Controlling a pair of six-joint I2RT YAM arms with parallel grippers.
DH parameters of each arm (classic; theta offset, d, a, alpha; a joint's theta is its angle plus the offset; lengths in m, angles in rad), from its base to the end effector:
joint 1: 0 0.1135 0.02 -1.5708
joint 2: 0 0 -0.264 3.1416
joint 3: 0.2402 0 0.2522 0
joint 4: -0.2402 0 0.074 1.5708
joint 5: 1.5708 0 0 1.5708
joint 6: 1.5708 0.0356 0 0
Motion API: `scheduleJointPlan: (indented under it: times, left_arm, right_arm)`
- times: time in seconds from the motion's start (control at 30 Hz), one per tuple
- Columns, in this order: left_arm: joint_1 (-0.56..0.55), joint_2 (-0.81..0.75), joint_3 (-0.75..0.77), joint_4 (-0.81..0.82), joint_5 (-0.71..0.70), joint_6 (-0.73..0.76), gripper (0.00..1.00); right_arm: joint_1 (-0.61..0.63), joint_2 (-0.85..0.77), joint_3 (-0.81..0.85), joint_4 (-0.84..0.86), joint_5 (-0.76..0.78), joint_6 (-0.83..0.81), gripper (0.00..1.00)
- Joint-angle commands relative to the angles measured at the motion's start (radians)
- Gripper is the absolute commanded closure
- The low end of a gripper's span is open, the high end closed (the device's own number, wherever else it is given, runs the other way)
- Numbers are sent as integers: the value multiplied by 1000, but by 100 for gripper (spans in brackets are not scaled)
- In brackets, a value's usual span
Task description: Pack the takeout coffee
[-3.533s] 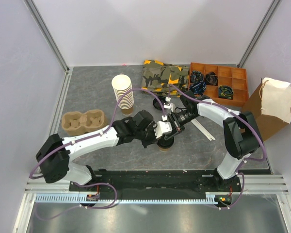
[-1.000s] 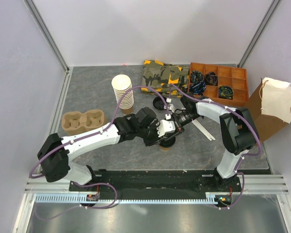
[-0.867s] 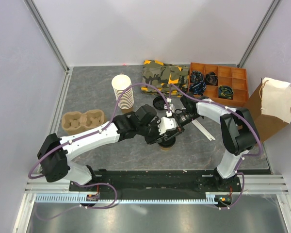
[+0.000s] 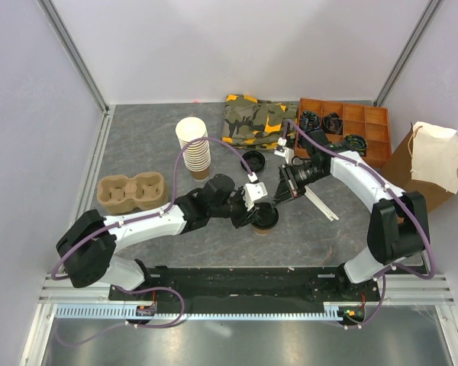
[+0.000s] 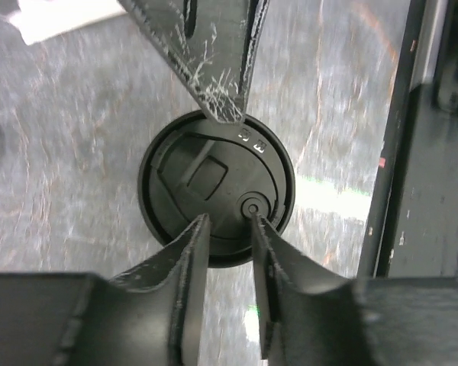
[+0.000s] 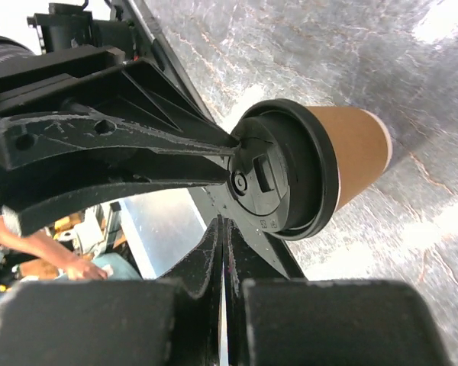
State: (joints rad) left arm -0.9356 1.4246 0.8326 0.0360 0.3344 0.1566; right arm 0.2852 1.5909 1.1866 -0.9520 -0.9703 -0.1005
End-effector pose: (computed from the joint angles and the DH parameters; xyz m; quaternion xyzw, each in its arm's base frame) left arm 0.1744 -0.2562 0.2310 0.5167 0.6945 -0.3165 0.3880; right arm 0.2740 0.1109 0.2443 -0.2176 0.8537 0.4704 0.0515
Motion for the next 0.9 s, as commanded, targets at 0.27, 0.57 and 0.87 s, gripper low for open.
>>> scheduleJointPlan:
  times: [0.27,0.57,0.87]
  left_arm:
    - [0,-21,-72,260,25,-77,73]
    - [0,5,-66,243,18,-83,74]
    - [-2,19,-69,222,12,-83,75]
  right_arm:
    - [0,-86,34,-16,217,24,98]
    - [103,-192,16,30,392,2,83]
    - [160,-207,13,50,519,54,79]
